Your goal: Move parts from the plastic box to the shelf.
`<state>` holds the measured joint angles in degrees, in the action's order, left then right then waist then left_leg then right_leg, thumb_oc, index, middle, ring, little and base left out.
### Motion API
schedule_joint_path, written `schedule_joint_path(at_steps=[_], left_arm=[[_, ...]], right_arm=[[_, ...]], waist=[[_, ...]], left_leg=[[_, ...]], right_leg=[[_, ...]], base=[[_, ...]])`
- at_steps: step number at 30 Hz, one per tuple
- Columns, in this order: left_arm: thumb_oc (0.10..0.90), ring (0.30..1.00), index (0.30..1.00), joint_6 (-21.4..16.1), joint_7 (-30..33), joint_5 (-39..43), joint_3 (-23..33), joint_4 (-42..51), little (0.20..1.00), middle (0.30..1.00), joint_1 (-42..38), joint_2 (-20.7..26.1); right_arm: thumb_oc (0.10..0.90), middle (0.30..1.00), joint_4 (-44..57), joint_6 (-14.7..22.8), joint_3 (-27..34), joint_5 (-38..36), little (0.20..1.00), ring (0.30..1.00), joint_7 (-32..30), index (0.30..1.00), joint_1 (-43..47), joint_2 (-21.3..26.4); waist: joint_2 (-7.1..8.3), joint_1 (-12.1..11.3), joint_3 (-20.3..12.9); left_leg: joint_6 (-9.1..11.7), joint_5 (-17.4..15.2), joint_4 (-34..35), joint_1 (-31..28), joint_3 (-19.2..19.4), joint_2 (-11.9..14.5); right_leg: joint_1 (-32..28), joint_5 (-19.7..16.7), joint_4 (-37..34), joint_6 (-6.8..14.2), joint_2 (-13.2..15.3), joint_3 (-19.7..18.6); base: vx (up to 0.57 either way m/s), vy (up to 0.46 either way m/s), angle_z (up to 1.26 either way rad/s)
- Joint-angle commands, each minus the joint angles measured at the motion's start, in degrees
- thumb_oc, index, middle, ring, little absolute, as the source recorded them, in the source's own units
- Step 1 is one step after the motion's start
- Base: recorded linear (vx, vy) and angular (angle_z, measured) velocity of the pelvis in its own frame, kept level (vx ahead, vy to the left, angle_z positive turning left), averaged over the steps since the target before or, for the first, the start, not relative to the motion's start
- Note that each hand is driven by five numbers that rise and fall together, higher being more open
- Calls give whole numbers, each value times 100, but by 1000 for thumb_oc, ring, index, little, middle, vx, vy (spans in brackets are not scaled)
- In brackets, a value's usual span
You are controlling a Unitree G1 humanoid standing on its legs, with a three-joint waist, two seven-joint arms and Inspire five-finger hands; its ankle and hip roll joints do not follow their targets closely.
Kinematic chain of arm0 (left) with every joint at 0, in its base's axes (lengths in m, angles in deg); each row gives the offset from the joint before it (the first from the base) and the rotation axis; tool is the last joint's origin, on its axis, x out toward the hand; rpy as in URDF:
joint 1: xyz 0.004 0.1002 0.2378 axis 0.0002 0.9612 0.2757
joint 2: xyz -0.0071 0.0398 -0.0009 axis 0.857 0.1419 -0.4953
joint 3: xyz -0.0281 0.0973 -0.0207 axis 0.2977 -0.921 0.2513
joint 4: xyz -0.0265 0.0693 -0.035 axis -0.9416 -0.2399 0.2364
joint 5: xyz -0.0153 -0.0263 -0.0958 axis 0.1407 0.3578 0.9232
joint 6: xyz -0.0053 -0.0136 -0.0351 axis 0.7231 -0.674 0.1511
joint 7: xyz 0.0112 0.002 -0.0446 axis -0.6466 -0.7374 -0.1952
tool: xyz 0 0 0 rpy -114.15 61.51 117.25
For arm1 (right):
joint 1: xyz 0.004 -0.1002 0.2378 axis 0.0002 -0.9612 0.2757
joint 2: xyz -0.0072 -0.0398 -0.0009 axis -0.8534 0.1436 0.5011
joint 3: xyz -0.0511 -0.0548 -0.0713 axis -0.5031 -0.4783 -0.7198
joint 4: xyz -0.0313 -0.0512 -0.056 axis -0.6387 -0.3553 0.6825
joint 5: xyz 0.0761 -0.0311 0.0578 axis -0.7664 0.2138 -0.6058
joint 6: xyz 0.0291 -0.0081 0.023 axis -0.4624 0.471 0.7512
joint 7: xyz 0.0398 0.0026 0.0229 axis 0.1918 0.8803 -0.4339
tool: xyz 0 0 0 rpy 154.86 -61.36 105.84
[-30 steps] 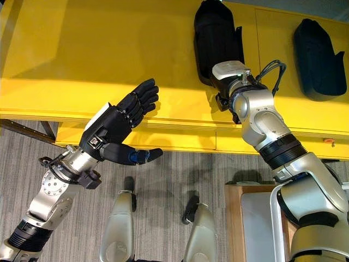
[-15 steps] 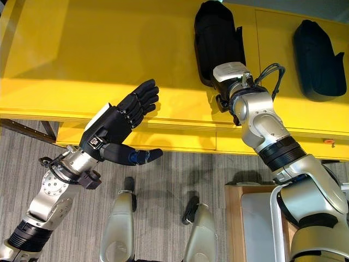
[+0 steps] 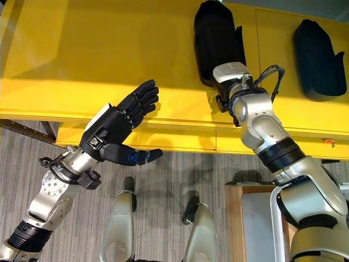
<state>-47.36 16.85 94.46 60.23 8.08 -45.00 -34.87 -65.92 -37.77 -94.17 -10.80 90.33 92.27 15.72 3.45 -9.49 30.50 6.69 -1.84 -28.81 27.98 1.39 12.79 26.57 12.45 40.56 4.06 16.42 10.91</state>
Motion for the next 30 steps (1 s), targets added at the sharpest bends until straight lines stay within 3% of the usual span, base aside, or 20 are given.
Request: schedule_joint_path(at_steps=[1,30], left_arm=[[900,1000,1000,-452,-130,137,427,973,1000,1000,20,-91],[900,1000,1000,-348,-195,169,542,1081,1000,1000,201,-105]], right_arm=[[900,1000,-51,-247,55,360,1000,1000,19,1000,-66,152],[900,1000,846,-678,252,291,1000,1000,1073,1000,-588,141]], waist=[[-204,49,-141],[-171,126,-172]], left_leg=[[-194,-274,20,-315,326,127],[-223,-323,-53,-388,393,122]], right_leg=[[-261,180,200,-28,-54,-223],[-284,371,461,-140,-110,-229]], base=[[0,0,0],[0,0,0]])
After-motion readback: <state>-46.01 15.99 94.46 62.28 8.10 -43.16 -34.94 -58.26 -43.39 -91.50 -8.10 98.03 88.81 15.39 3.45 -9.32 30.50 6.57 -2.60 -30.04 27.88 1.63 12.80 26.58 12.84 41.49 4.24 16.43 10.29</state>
